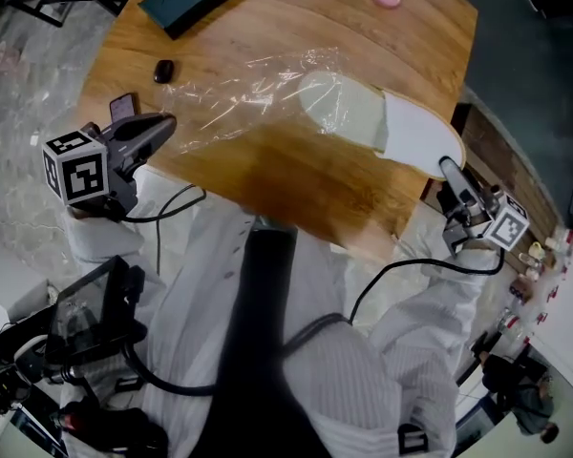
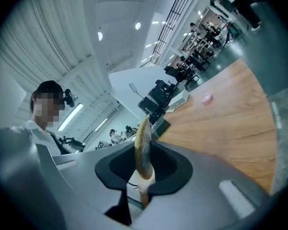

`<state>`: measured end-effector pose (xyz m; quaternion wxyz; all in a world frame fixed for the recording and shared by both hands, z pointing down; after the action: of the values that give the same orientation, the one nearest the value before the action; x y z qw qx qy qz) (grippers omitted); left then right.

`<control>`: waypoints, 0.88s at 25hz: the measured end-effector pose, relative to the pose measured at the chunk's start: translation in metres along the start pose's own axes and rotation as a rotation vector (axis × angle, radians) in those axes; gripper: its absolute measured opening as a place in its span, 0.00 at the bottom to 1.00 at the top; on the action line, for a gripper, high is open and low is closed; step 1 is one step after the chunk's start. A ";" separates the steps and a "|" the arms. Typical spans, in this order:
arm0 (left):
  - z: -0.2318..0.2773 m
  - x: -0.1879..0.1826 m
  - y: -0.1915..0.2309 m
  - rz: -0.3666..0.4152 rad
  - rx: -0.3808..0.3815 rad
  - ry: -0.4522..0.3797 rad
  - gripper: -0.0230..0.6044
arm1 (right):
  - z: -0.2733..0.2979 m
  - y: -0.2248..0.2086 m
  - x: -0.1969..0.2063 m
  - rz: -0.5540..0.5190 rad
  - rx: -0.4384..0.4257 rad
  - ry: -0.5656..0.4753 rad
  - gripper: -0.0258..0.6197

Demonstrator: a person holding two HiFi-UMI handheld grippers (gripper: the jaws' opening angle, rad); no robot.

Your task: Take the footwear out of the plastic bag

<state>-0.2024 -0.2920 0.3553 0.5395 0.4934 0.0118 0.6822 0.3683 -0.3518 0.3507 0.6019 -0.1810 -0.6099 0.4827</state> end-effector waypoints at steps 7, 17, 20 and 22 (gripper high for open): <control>0.001 -0.012 -0.007 0.034 -0.236 -0.127 0.04 | -0.002 0.032 -0.003 -0.141 0.238 -0.165 0.16; 0.061 -0.004 -0.046 0.005 -0.416 -0.308 0.04 | 0.078 0.093 0.032 -0.373 0.554 -0.349 0.16; 0.069 -0.003 -0.058 0.049 -0.425 -0.334 0.04 | 0.095 0.104 0.040 -0.444 0.594 -0.353 0.16; 0.073 -0.002 -0.062 0.070 -0.420 -0.334 0.04 | 0.101 0.107 0.044 -0.450 0.601 -0.366 0.16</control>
<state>-0.1076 -0.3052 0.3569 0.6003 0.4765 -0.2360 0.5973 0.2286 -0.3042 0.3083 0.6001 0.2291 -0.5633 0.5197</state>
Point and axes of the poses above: the fingertips, and each gripper's own axes: z forward along the fingers, y to its left, x out of its underside, the point moved 9 cm from there along -z, backward along the fingers, and after that the axes turned 2 degrees about z, right-handed, at the moved point
